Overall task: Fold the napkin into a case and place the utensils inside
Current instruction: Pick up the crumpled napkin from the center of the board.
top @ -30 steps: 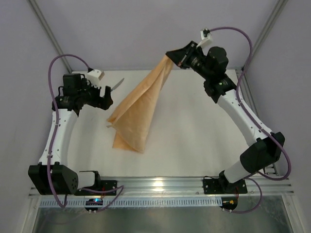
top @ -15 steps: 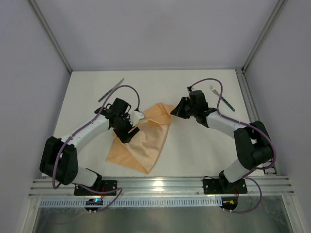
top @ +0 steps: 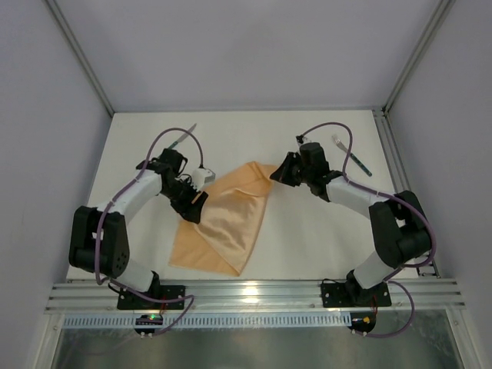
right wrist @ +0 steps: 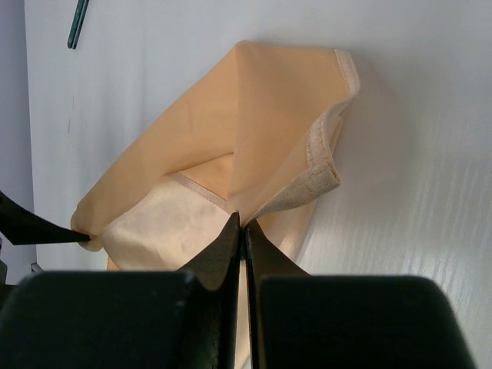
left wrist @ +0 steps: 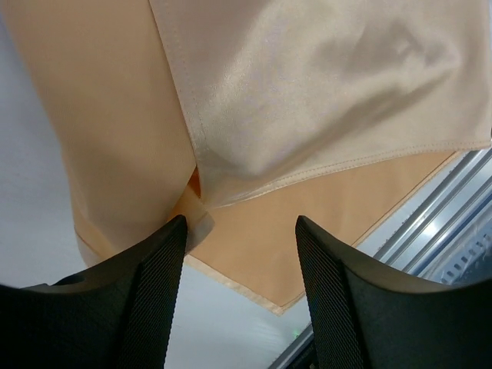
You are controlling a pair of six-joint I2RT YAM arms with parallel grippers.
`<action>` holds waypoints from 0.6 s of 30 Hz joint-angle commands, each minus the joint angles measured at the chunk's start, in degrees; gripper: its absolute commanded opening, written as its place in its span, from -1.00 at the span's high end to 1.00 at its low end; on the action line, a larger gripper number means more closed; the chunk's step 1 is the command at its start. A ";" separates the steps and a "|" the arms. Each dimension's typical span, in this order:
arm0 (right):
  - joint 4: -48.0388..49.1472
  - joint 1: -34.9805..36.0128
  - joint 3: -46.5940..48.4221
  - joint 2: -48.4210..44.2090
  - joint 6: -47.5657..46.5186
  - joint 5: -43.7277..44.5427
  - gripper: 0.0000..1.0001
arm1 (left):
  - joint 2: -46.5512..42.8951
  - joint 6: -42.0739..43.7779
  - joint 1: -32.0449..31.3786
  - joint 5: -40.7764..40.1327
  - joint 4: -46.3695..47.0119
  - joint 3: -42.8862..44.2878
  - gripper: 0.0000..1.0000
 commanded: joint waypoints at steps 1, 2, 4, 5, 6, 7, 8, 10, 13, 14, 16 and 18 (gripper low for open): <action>2.59 0.00 1.86 0.71 -0.76 0.79 0.93 | -2.84 2.53 -0.15 3.85 -1.75 -0.64 -0.21; 2.76 -0.08 1.86 0.80 -0.76 0.71 0.92 | -2.49 2.53 -0.41 3.15 -1.49 -0.73 -0.19; 2.85 -0.08 1.78 0.89 -0.58 0.97 0.93 | -0.83 1.48 -1.11 0.77 -0.87 -1.17 -0.13; 2.85 -0.08 1.78 0.89 -0.49 0.97 0.93 | -0.38 1.22 -1.29 0.59 -0.70 -1.34 -0.07; 2.85 -0.08 1.78 0.71 -0.58 1.06 0.93 | -0.12 1.22 -1.46 0.68 -0.78 -1.43 -0.04; 2.77 0.00 1.78 0.54 -0.58 1.06 0.93 | -0.55 1.13 -1.38 1.03 -1.04 -1.52 -0.03; 2.77 -0.08 1.78 0.36 -0.58 1.06 0.92 | -1.42 1.04 -1.38 1.12 -1.57 -1.61 -0.03; 2.68 0.00 1.86 0.19 -0.67 1.23 0.92 | -5.79 -0.62 -1.38 1.12 -1.14 -1.78 -0.06; 2.59 0.00 2.21 0.36 -0.67 1.06 0.93 | -10.91 -2.29 -1.38 1.73 0.01 -1.61 -0.13; 2.50 0.00 2.30 0.27 -0.58 0.97 0.93 | -12.92 -3.34 -1.47 0.95 0.09 -1.69 -0.16; 2.42 -0.08 2.13 0.10 -0.84 1.14 0.93 | -13.21 -5.10 -3.47 -4.48 1.32 -2.66 -0.18; 2.33 -0.08 1.95 -0.25 -1.02 1.67 0.92 | -9.45 -8.97 -6.02 -11.97 2.55 -4.50 -0.17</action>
